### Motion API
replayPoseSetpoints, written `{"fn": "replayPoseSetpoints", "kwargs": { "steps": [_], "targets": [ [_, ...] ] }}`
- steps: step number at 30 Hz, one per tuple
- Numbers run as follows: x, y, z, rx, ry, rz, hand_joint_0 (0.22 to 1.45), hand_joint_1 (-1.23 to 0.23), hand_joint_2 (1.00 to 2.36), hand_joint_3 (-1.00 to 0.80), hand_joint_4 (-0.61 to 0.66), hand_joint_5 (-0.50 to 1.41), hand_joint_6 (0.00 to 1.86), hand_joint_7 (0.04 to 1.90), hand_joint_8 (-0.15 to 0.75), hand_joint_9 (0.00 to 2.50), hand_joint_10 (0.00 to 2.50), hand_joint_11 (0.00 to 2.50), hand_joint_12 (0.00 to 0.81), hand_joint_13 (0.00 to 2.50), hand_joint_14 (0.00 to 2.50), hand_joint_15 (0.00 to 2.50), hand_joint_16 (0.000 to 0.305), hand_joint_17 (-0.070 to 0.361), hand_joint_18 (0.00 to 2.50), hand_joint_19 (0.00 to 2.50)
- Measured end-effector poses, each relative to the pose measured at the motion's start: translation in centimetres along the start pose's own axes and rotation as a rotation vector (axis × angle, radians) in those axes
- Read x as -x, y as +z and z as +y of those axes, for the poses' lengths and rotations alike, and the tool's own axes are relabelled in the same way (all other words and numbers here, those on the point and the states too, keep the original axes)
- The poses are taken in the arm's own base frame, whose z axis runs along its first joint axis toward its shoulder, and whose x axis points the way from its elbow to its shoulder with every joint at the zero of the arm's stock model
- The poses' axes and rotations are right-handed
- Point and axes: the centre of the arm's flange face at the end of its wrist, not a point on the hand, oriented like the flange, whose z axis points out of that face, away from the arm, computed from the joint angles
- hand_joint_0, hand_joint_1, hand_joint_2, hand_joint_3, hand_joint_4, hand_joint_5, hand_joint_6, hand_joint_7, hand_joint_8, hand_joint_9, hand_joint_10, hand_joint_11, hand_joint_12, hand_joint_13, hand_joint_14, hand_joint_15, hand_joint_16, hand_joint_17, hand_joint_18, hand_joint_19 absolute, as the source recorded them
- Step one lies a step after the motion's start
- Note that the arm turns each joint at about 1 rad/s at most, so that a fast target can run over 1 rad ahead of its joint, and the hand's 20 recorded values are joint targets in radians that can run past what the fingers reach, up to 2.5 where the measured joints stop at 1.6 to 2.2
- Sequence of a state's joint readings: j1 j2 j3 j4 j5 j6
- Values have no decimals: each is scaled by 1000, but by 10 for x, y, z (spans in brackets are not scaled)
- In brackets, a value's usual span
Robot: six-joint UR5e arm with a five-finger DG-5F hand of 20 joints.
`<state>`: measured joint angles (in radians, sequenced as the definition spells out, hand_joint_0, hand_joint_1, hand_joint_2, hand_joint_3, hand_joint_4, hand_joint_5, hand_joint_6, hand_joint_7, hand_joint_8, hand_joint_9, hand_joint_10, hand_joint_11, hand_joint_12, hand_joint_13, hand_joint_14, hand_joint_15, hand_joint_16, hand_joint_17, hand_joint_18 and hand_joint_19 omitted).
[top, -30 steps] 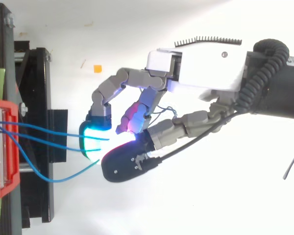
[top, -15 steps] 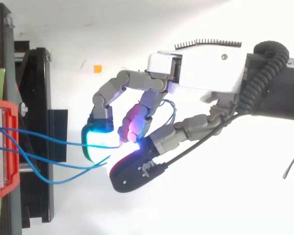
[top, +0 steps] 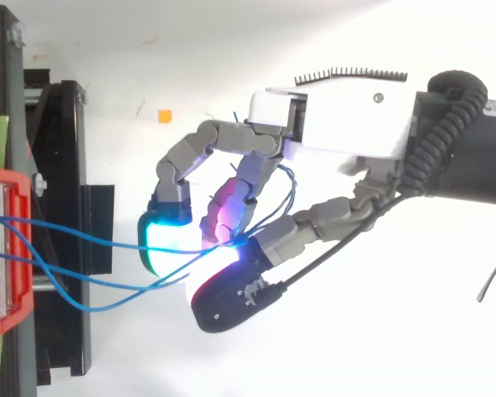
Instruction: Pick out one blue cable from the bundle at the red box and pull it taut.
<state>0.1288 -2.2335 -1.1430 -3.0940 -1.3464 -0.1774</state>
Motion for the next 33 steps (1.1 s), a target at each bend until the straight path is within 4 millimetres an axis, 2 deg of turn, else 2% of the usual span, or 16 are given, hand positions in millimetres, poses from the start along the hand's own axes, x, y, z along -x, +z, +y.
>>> {"fn": "replayPoseSetpoints", "kwargs": {
  "steps": [16,20,29,33],
  "targets": [
    [0,0,0,0,1,0,482,-727,1000,-500,65,-125,897,854,311,1298,22,855,382,995,14,404,51,116,979,443],
    [0,0,0,0,1,0,479,-704,1000,-500,79,-123,892,834,315,1296,20,841,386,994,14,400,52,117,981,449],
    [0,0,0,-1,1,1,545,-498,1000,-500,52,-116,874,898,298,1298,20,831,365,987,15,412,48,108,945,494],
    [0,0,0,0,1,0,599,-534,1000,-500,38,-116,875,927,294,1294,20,829,356,981,15,415,46,103,927,505]
  ]
}}
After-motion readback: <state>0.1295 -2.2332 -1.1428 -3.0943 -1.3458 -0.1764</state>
